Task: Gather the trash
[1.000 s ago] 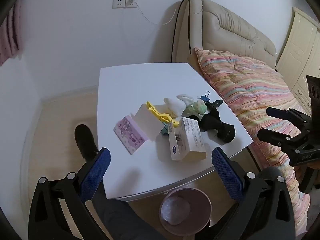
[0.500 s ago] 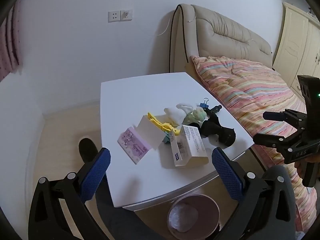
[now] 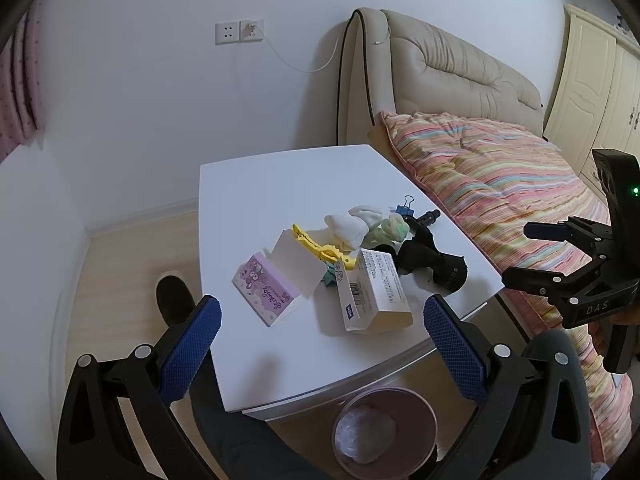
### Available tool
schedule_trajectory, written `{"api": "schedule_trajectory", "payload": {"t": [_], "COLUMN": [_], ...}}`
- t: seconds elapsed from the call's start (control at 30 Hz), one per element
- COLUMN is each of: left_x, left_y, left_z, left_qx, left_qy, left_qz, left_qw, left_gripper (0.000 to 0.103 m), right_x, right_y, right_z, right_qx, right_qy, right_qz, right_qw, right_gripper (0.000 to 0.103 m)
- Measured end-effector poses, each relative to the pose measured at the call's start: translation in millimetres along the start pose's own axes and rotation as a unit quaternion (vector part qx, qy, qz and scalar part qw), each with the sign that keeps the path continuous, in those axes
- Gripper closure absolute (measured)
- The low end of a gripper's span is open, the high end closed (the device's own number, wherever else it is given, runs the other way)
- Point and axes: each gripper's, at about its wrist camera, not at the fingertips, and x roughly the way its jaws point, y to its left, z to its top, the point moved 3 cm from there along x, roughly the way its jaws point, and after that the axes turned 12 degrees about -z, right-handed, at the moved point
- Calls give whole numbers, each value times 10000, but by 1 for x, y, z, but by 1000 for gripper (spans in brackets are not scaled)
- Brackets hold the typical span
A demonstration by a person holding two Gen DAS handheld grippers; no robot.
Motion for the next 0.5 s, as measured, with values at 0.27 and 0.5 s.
{"api": "schedule_trajectory", "payload": {"t": [0.27, 0.5], "left_x": [-1, 0], "left_y": [0, 1], "left_z": [-1, -2], "left_qx": [-32, -44], "left_qy": [-17, -18], "left_qz": [-4, -10], "left_qw": [10000, 10000], "left_gripper": [6, 6], "right_x": [0, 1], "right_y": [2, 2], "right_z": [0, -1], "right_qx": [-49, -74], "right_qy": [25, 40], "right_qz": [-4, 0], "right_qw": [10000, 10000], "right_gripper": [3, 3]}}
